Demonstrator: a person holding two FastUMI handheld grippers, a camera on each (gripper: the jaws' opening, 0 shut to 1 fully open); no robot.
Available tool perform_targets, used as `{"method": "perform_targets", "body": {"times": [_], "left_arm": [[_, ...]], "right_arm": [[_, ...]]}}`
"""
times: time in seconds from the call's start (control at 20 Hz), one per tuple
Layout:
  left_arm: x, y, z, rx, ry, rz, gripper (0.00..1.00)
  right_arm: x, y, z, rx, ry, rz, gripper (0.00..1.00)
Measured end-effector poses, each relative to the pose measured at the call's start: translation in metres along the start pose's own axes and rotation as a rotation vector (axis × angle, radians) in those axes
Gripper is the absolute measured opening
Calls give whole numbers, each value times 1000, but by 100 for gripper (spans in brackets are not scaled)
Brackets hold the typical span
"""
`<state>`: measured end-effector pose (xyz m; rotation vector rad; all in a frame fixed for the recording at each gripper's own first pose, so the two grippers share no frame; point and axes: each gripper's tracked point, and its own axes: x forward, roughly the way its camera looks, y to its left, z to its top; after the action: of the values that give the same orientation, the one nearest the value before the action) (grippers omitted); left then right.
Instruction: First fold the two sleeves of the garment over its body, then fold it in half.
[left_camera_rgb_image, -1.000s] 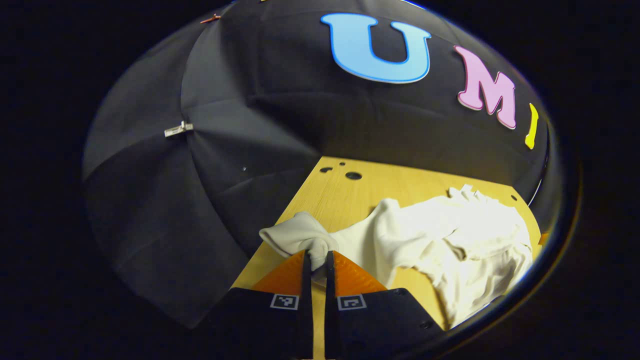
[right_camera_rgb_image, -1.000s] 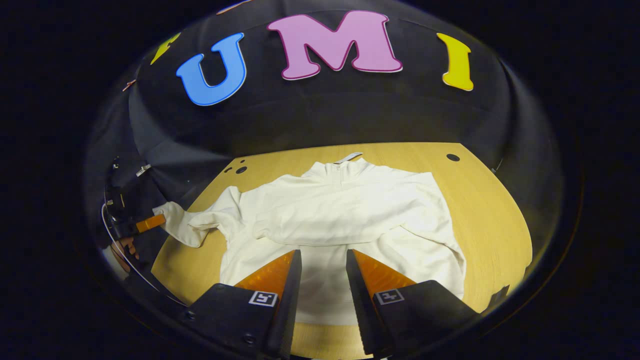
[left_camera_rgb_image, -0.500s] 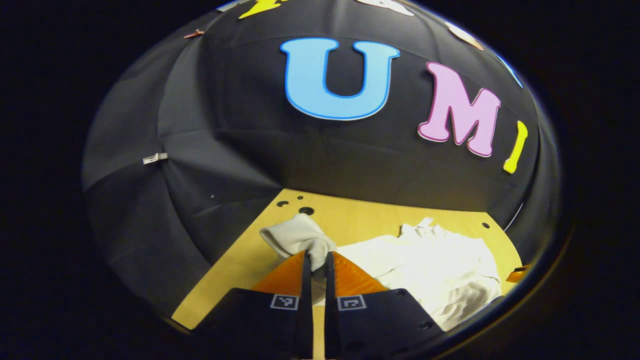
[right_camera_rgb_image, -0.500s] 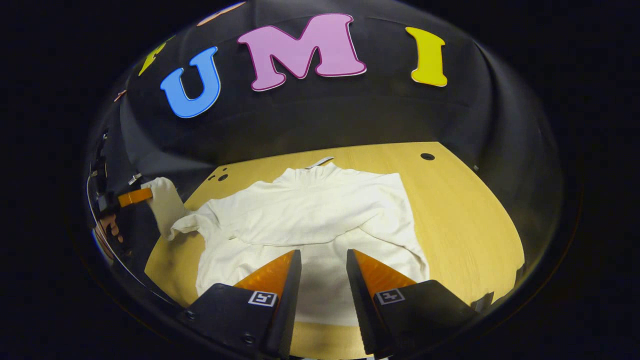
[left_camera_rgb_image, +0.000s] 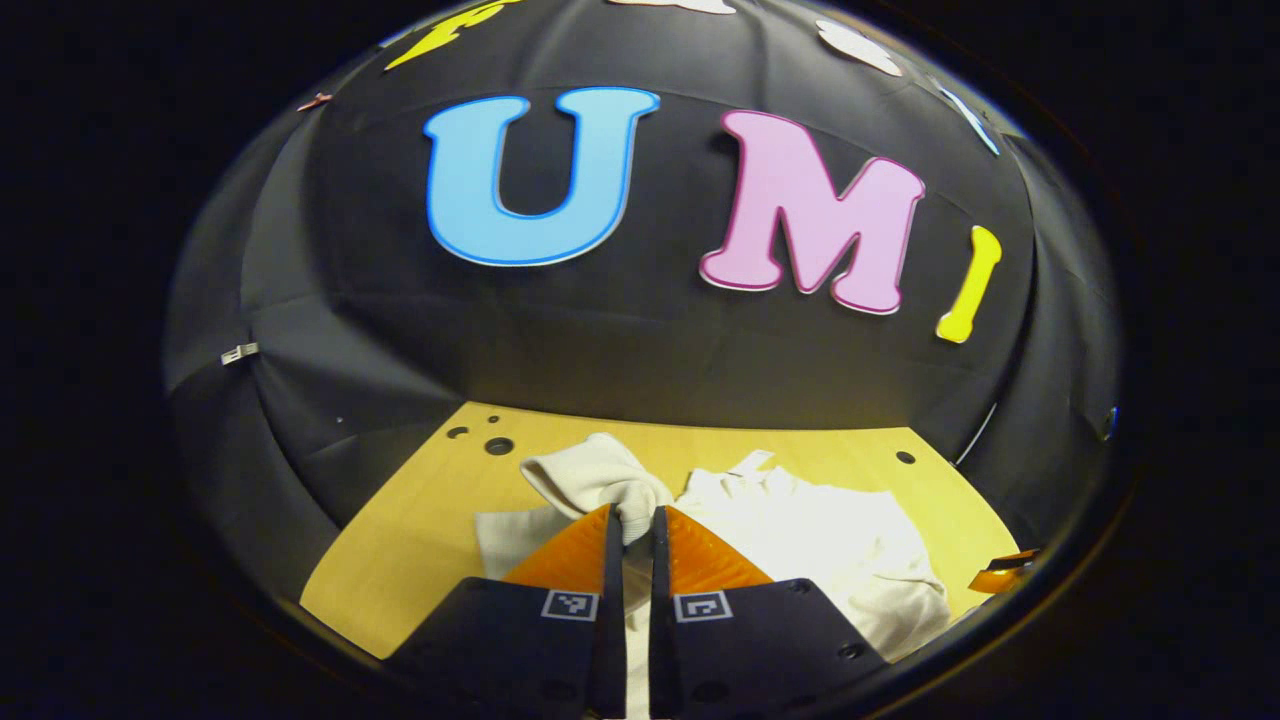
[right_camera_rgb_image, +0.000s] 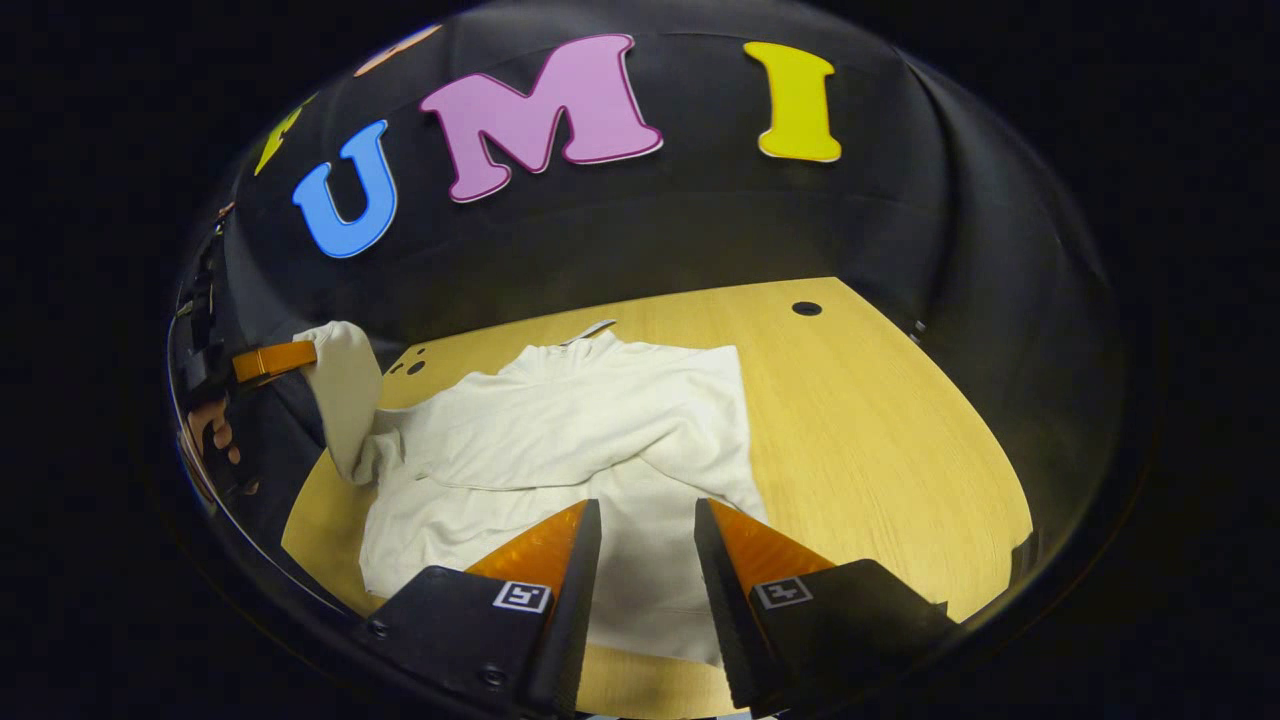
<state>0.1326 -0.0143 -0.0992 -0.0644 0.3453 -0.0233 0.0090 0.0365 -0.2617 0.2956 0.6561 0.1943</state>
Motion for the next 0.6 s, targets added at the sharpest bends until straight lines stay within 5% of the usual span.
{"method": "perform_targets", "body": {"times": [0.15, 0.2, 0.25, 0.6], "left_arm": [[6, -44, -1, 23, 9, -47, 13], [8, -57, -2, 31, 12, -61, 13], [10, -70, -4, 37, 16, -74, 13], [33, -146, -28, 50, 64, -124, 13]], "right_arm": [[-5, -24, 0, 24, -2, -16, 60], [-6, -31, -1, 30, -1, -17, 53], [-7, -38, -1, 36, -1, -19, 64], [-11, -74, -5, 41, 17, -18, 71]]}}
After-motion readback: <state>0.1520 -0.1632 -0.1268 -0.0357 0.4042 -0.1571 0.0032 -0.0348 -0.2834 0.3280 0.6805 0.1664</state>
